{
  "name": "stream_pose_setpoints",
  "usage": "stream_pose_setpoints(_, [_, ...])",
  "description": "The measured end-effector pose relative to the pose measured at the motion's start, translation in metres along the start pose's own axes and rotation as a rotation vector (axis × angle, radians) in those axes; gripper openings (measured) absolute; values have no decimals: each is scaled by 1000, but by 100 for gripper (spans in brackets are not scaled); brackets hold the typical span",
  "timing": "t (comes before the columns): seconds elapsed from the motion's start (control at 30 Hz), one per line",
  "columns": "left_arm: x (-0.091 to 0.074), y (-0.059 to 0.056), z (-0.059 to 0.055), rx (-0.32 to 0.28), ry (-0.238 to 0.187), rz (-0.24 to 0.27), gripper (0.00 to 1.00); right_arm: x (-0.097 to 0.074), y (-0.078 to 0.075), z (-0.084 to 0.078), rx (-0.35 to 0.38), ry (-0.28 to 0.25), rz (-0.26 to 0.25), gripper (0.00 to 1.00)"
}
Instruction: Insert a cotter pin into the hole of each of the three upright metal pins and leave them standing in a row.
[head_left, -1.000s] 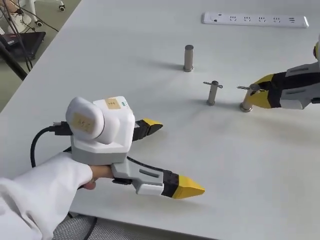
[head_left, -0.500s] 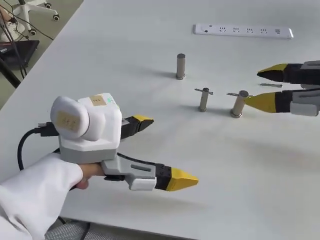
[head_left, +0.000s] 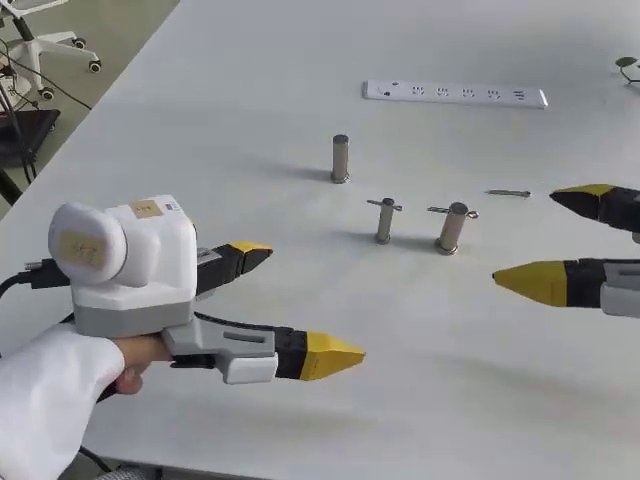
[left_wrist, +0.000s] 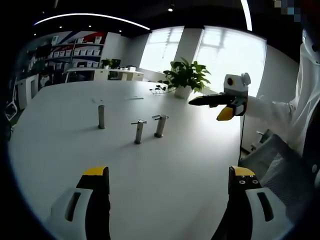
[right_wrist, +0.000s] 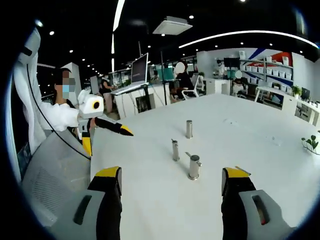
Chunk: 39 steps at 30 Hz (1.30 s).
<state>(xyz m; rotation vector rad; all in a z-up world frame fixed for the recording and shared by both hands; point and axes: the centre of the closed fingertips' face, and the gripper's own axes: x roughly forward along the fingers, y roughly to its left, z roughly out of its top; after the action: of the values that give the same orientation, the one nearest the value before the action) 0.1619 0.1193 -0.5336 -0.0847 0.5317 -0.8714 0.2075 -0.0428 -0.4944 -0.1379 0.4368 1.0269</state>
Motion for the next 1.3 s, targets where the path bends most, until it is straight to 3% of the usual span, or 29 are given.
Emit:
stream_pose_setpoints(0.17, [-4,-4,3,-7,-1,-3,99,-7,7,-6,109,-43,-24,91])
stream_pose_setpoints(0.23, [-4,-4,4,7,0,3,99,-9,9,-9,121,-47,-34,96])
stream_pose_setpoints(0.33, [-5,-4,4,3,0,6,99,-10,10,-21,151,-17,-57,98])
stream_pose_setpoints(0.37, [-5,-5,4,1,-2,2,99,-10,10,-34,156,35,-72,98])
stream_pose_setpoints(0.47, [-5,-5,2,6,5,1,99,-8,18,-58,127,132,-45,99])
stream_pose_setpoints(0.57, [-5,-5,1,5,5,-2,98,-6,23,-63,129,132,-44,98])
stream_pose_setpoints(0.67, [-6,3,5,22,2,25,89,-6,28,-68,122,140,-36,98])
stream_pose_setpoints(0.73, [-6,6,9,9,-7,23,88,-7,29,-70,121,145,-34,98])
stream_pose_setpoints(0.83, [-5,12,19,22,-17,27,88,-10,30,-70,130,139,-37,98])
stream_pose_setpoints(1.0, [3,30,46,53,-48,38,84,-14,28,-68,128,126,-46,98])
stream_pose_setpoints(1.07, [7,37,57,56,-61,37,80,-15,26,-67,133,122,-54,98])
stream_pose_setpoints(1.1, [12,43,68,69,-76,35,76,-17,25,-66,136,113,-59,98])
stream_pose_setpoints(1.13, [13,44,71,76,-80,34,71,-17,25,-66,136,112,-60,98])
stream_pose_setpoints(1.17, [19,53,81,96,-76,37,68,-18,23,-65,133,108,-63,98])
stream_pose_setpoints(1.3, [36,71,100,145,-66,52,62,-20,20,-63,133,100,-69,96])
